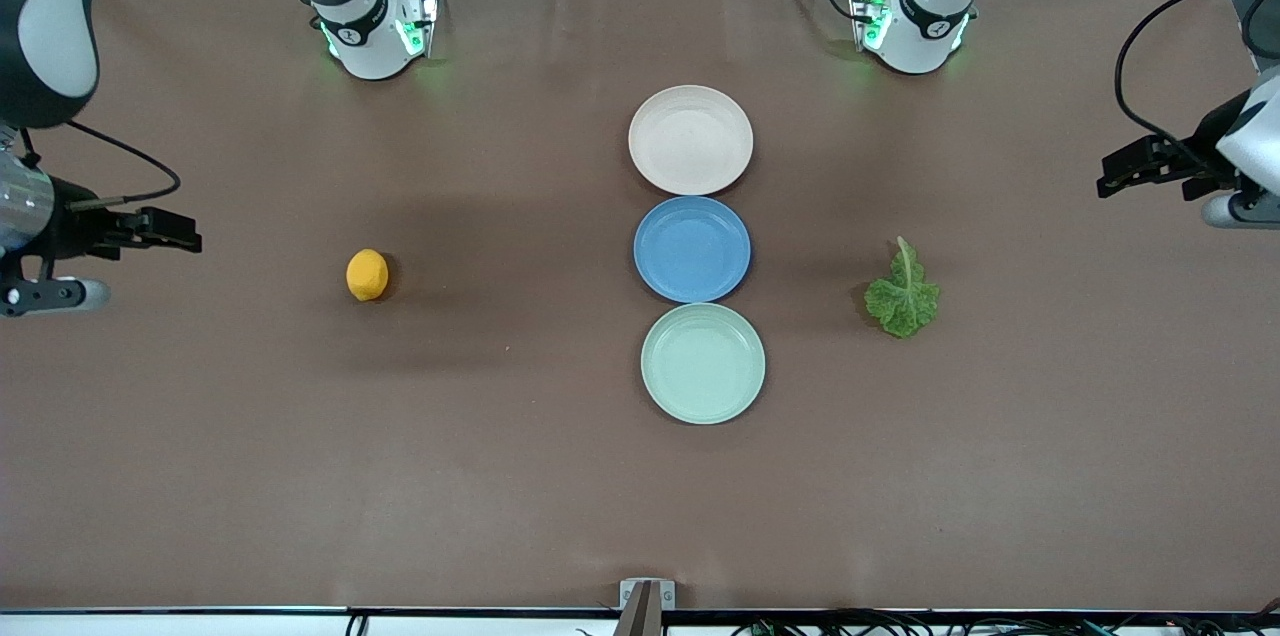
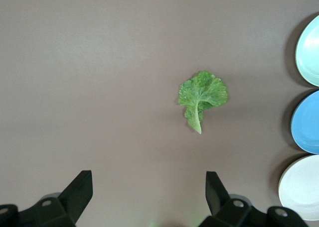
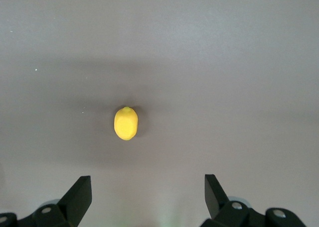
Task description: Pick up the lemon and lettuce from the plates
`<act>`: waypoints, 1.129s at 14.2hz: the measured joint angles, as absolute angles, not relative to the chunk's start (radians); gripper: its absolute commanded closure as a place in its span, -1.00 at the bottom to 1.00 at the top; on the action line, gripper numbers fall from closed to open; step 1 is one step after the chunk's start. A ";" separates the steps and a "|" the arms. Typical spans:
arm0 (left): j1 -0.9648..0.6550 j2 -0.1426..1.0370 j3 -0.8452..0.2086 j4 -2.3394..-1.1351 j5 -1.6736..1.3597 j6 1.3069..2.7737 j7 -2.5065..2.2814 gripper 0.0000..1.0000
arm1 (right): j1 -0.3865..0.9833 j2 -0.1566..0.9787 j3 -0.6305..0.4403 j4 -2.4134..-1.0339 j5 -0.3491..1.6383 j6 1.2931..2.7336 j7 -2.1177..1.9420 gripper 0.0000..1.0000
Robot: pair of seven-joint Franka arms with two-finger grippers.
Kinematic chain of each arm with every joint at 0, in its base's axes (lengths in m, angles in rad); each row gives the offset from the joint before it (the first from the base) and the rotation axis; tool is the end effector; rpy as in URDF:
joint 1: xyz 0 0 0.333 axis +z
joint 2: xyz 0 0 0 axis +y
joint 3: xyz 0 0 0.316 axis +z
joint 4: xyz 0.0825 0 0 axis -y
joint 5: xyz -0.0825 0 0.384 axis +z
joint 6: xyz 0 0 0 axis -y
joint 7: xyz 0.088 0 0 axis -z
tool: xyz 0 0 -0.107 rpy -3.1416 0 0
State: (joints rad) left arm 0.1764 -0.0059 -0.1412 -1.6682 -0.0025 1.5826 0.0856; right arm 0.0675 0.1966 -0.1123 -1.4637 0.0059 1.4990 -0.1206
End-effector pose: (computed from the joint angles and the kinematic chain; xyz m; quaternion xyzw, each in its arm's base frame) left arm 0.5495 0.0189 0.5828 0.9989 -0.0251 -0.0397 0.0032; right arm 0.6016 -0.0201 0.5556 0.9960 0.0379 -0.0803 0.0014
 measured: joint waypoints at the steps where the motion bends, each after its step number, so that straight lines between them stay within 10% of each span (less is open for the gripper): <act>1: 0.173 -0.006 -0.142 -1.663 -0.003 1.580 0.086 -0.99 | 0.067 0.176 -0.112 -1.471 0.006 1.494 -0.113 -1.00; 16: -0.041 -0.004 0.044 -1.629 -0.003 1.580 0.086 -0.99 | 0.024 -0.080 -0.044 -1.661 0.005 1.499 -0.051 -1.00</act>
